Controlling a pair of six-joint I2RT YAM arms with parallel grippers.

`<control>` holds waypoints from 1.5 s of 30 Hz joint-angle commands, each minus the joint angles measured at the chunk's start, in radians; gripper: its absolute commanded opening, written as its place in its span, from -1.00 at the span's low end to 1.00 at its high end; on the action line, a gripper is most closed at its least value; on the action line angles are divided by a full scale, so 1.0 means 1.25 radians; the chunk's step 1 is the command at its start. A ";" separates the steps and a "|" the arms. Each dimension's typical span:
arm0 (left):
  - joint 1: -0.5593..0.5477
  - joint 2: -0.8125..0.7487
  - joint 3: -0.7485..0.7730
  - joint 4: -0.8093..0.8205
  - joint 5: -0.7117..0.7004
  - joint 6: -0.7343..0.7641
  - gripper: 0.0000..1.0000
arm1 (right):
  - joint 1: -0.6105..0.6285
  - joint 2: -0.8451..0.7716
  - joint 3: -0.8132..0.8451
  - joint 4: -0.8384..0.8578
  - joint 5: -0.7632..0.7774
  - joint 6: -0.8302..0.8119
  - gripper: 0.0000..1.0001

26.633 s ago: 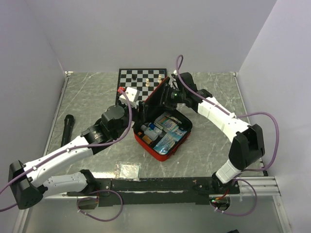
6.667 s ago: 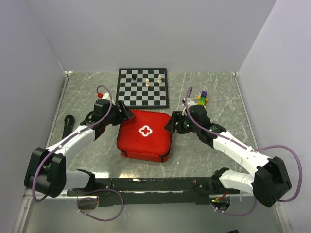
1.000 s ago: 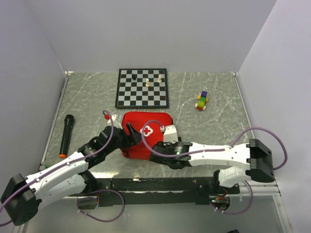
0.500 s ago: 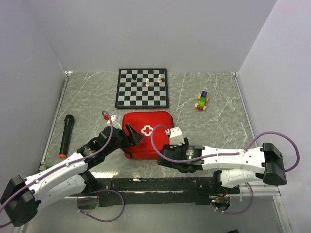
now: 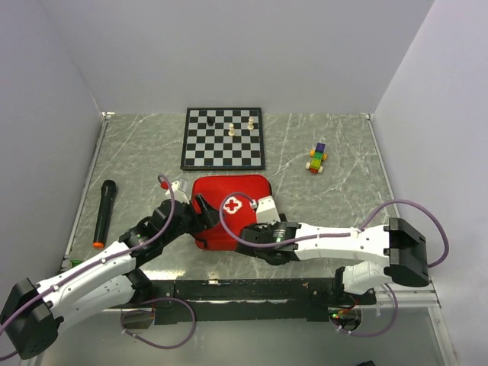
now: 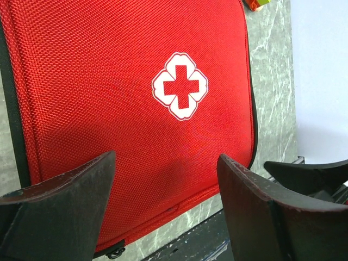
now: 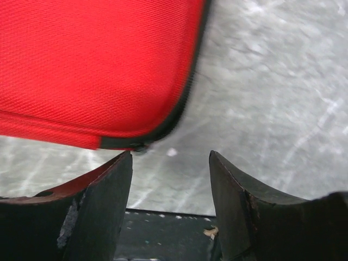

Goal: Organize the medicine kit

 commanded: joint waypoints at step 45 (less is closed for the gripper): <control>0.074 -0.016 -0.044 -0.045 0.017 0.049 0.59 | -0.051 -0.042 -0.014 -0.168 0.068 0.127 0.34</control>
